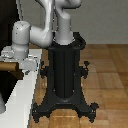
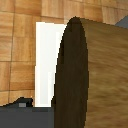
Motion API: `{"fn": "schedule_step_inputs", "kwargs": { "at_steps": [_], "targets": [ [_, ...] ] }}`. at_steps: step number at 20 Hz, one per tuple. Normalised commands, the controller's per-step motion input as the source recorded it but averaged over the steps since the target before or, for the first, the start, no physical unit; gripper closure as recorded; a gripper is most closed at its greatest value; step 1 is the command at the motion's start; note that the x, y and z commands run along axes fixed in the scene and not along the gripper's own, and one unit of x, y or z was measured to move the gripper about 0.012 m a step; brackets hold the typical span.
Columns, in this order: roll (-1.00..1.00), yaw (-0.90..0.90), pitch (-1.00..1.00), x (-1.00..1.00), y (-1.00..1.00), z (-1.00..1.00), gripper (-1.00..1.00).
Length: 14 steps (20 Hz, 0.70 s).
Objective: Open the door by pressing down and pulling on the handle.
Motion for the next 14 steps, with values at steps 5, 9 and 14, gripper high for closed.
{"fn": "schedule_step_inputs", "kwargs": {
  "at_steps": [5,9,14],
  "targets": [
    [0.0,0.0,0.0,0.0,-0.2,0.0,-1.0],
    [0.0,0.0,0.0,0.0,-0.25,-0.25,-1.0],
    [0.0,0.0,0.0,0.0,-0.2,-0.4,-1.0]
  ]
}}
